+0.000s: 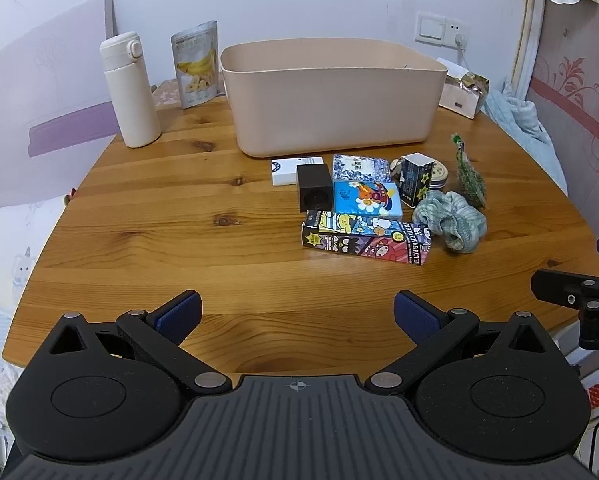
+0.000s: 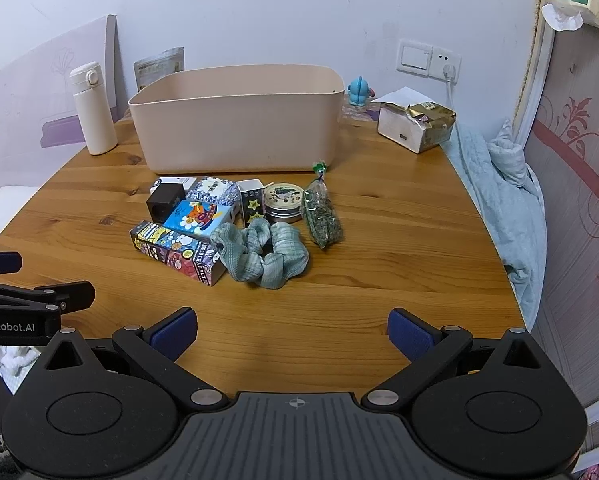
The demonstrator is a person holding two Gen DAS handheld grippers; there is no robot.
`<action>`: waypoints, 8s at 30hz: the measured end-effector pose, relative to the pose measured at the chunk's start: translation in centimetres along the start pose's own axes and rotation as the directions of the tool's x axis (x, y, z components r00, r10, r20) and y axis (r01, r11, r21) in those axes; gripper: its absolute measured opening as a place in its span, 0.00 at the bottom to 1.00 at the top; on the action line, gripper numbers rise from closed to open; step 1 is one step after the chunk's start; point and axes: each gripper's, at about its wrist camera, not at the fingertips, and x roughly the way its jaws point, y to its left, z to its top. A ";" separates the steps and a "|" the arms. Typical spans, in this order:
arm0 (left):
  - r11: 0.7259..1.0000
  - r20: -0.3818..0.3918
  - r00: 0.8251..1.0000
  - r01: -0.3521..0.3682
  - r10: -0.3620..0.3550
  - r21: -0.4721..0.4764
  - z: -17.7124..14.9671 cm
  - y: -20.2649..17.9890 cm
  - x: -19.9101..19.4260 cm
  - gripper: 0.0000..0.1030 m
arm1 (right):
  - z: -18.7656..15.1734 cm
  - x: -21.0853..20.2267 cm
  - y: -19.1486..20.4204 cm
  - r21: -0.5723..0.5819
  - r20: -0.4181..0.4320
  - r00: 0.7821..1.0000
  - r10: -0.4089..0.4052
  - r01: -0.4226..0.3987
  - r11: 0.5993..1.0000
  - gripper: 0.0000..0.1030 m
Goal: Organize objects
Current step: 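Move both tools toward the cluster of items in front of the bin, then grasp the long cartoon box with the left tool while the right tool grasps the green scrunchie, then lift the cartoon box with the left tool while the right tool carries the scrunchie over the bin, then open both tools to drop the box and scrunchie into the bin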
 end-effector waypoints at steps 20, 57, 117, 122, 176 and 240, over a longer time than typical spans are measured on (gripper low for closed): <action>0.999 -0.017 0.999 0.045 -0.044 0.028 0.7 -0.7 2.0 1.00 | 0.3 1.0 -0.3 0.010 -0.007 1.000 0.006 -0.006 1.000 1.00; 0.985 -0.047 0.996 0.087 -0.081 0.149 4.4 -0.5 10.0 1.00 | 2.3 6.4 -1.1 0.012 -0.044 0.997 0.070 -0.070 0.997 0.96; 0.839 -0.095 0.919 0.389 -0.383 0.380 6.4 -3.3 14.5 0.60 | 3.2 10.5 -1.4 0.095 -0.096 0.995 0.030 -0.021 0.995 0.93; 0.835 -0.101 0.917 0.393 -0.385 0.385 5.9 -2.9 13.9 0.47 | 3.4 11.2 -1.5 0.093 -0.086 0.996 0.032 -0.024 0.995 0.93; 0.863 0.229 0.871 0.330 -0.435 0.382 12.1 2.3 3.9 0.23 | 8.8 3.1 -1.7 0.050 0.179 0.984 0.003 -0.012 0.999 0.24; 0.971 0.018 0.997 0.073 -0.079 0.230 24.5 1.1 21.3 0.72 | 22.3 17.8 -0.8 -0.030 0.045 0.998 0.041 -0.040 0.999 0.52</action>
